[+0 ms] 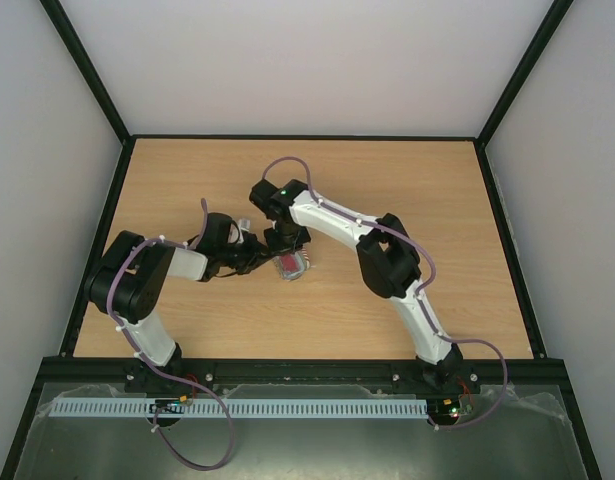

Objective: Organize the sunglasses
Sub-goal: Place the sunglasses in the sunglasses case.

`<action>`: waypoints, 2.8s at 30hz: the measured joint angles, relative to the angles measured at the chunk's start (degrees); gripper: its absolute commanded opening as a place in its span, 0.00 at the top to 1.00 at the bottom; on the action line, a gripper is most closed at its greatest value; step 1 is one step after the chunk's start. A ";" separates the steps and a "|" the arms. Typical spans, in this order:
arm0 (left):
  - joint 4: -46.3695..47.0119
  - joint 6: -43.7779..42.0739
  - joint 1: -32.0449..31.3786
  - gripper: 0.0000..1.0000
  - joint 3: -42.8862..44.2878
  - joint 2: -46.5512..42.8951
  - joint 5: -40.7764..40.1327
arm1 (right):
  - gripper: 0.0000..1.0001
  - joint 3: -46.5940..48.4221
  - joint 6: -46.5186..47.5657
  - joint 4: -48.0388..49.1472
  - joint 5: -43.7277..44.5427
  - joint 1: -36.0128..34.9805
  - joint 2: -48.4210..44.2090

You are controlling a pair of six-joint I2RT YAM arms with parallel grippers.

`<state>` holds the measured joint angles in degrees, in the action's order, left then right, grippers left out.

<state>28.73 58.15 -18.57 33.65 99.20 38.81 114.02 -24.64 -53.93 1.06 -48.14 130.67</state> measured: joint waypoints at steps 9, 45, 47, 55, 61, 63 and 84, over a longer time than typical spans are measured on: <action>0.04 -0.02 0.02 0.98 -0.09 0.00 -0.02 | 0.99 1.60 -0.04 -0.04 -0.59 0.00 2.49; -0.02 -0.02 0.24 0.98 -0.61 0.00 -0.02 | 0.93 1.64 -0.26 0.15 1.20 -0.33 3.69; -0.02 0.00 0.24 0.98 -0.61 0.00 -0.02 | 0.90 1.64 -0.26 0.15 1.22 -0.33 3.69; -0.15 -0.02 0.24 0.98 -0.61 -0.02 -0.02 | 0.84 1.64 -0.26 0.17 1.40 -0.37 3.58; -0.28 -0.04 0.24 0.98 -0.61 -0.11 0.00 | 0.78 1.64 -0.31 0.13 1.77 -0.42 3.56; -0.31 -0.04 0.24 0.98 -0.61 -0.11 0.00 | 0.77 1.64 -0.31 0.13 1.99 -0.46 3.56; -0.39 -0.13 0.24 0.98 -0.59 -0.11 0.02 | 0.77 1.62 -0.94 0.11 3.67 -0.48 0.79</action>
<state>28.34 58.02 -18.33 33.06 99.09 38.83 115.63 -25.58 -53.82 4.73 -48.62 131.46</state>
